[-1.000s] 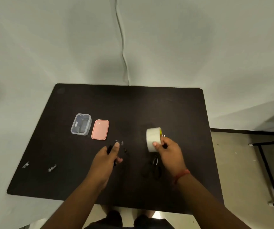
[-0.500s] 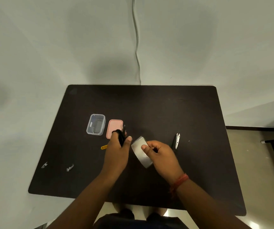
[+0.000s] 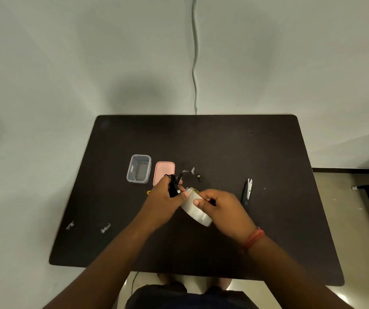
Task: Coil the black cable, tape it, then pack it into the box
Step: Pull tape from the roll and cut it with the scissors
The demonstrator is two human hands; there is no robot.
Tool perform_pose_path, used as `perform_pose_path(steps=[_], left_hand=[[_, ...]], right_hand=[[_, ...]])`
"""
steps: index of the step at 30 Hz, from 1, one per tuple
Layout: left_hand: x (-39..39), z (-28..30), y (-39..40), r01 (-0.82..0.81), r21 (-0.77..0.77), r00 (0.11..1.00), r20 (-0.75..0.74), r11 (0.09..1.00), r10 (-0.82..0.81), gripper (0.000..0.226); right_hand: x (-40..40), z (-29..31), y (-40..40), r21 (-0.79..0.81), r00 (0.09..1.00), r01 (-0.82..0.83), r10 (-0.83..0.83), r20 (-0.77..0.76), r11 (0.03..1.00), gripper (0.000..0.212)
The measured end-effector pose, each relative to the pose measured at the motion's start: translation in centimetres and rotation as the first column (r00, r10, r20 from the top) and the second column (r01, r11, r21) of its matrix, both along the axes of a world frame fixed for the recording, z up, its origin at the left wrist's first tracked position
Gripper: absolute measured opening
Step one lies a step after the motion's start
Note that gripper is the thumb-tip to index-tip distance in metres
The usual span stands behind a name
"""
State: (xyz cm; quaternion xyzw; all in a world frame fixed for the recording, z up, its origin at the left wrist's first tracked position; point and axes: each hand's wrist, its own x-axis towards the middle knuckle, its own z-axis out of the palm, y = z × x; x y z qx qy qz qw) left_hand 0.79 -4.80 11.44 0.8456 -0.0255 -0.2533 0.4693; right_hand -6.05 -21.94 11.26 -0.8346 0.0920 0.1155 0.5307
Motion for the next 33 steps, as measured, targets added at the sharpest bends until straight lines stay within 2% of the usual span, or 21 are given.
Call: perform_pose_path(steps=[4, 7, 11, 19, 23, 26, 33], left_hand=[[0.6, -0.5, 1.2, 0.02, -0.041, 0.994, -0.11, 0.999, -0.025, 0.024], [0.7, -0.7, 1.7, -0.028, -0.121, 0.985, -0.17, 0.992, 0.008, 0.023], [1.0, -0.9, 2.0, -0.063, -0.178, 0.983, -0.181, 0.982, 0.031, 0.023], [1.3, -0.7, 2.0, -0.028, -0.193, 0.986, -0.164, 0.981, -0.004, 0.022], [1.0, -1.0, 2.1, 0.021, -0.183, 0.98, -0.192, 0.983, -0.057, 0.023], [0.9, -1.1, 1.9, 0.045, -0.169, 0.978, -0.191, 0.985, -0.078, 0.027], [1.1, -1.6, 1.7, 0.004, -0.197, 0.975, -0.218, 0.98, -0.048, 0.021]], right_hand=[[0.6, 0.4, -0.2, -0.038, 0.999, -0.036, 0.036, -0.006, 0.999, 0.016], [0.8, 0.9, -0.2, -0.041, 0.999, -0.052, 0.052, -0.004, 0.998, 0.018], [1.1, 1.0, 0.1, -0.078, 0.998, -0.059, 0.061, 0.019, 0.995, 0.018], [1.7, 0.1, 0.1, -0.18, 0.989, -0.075, 0.096, 0.11, 0.981, 0.017], [2.0, -0.2, -0.9, -0.157, 0.977, -0.158, 0.177, 0.115, 0.975, 0.017], [2.2, -0.5, -1.4, -0.119, 0.98, -0.169, 0.18, 0.088, 0.978, 0.018], [2.3, -1.0, -3.2, -0.011, 0.983, -0.185, 0.185, 0.016, 0.983, 0.021]])
